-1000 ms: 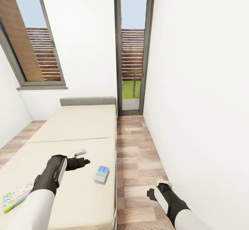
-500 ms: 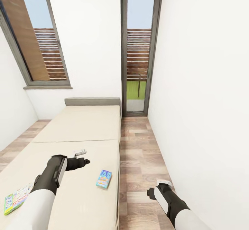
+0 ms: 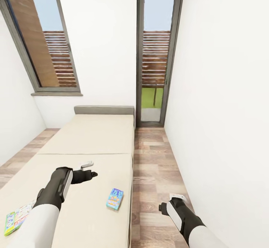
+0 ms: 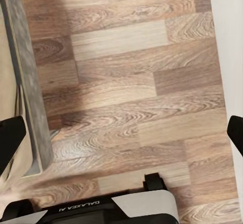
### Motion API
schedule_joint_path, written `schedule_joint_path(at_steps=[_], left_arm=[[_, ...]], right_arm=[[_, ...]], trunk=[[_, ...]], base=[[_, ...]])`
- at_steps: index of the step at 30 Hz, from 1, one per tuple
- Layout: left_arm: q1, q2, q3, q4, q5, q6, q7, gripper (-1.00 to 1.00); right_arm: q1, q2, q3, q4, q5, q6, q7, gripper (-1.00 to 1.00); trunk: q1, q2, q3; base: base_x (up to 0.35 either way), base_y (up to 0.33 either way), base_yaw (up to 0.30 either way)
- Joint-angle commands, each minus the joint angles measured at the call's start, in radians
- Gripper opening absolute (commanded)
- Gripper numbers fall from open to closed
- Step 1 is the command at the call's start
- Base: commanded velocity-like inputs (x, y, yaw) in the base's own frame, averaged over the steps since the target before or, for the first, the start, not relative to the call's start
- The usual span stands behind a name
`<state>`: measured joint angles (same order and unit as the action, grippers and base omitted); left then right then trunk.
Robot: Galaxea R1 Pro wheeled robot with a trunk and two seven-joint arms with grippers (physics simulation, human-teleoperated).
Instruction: Put all the toys in the child's room - the three board games (two on the bed and one on the table), the two jigsaw puzzles on the table, and the tennis ball on the table - inside the toy box on the table in the child's room.
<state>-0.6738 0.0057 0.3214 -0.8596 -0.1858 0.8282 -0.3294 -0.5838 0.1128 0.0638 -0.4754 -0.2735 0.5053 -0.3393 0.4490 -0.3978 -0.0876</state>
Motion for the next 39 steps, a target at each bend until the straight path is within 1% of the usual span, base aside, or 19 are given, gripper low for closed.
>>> schedule_joint_path(at_steps=[1, 9, 16, 21, 30, 39], left_arm=[[-0.001, -0.001, 0.003, -0.001, -0.011, 0.003, -0.009, 1.00], [-0.001, -0.001, 0.002, -0.001, -0.011, 0.003, -0.010, 1.00], [-0.001, 0.000, 0.002, -0.001, -0.011, 0.003, -0.010, 1.00], [-0.001, 0.000, 0.002, -0.001, -0.011, 0.003, -0.010, 1.00], [-0.001, 0.000, 0.002, -0.001, -0.011, 0.003, -0.010, 1.00], [-0.001, 0.000, 0.002, -0.001, -0.011, 0.003, -0.010, 1.00]], right_arm=[[-0.001, -0.001, 0.007, -0.002, -0.010, 0.004, -0.009, 1.00], [-0.001, -0.001, 0.007, -0.002, -0.011, 0.005, -0.009, 1.00], [-0.001, -0.002, 0.007, -0.001, -0.011, 0.006, -0.006, 1.00], [-0.001, -0.001, 0.006, -0.002, -0.011, 0.003, -0.006, 1.00], [-0.001, -0.002, 0.005, -0.002, -0.012, 0.003, -0.004, 1.00], [-0.001, -0.001, 0.006, -0.002, -0.011, 0.002, -0.004, 1.00]], trunk=[[0.001, -0.002, -0.002], [0.001, -0.002, -0.002], [0.001, -0.002, -0.003], [0.001, -0.002, -0.004], [0.001, -0.002, -0.004], [0.001, -0.002, -0.004]], base=[[0.161, -0.076, 0.075], [0.169, -0.086, 0.072], [0.047, -0.033, 0.028], [0.034, -0.003, -0.147], [0.041, 0.000, -0.046], [0.049, 0.023, -0.195]])
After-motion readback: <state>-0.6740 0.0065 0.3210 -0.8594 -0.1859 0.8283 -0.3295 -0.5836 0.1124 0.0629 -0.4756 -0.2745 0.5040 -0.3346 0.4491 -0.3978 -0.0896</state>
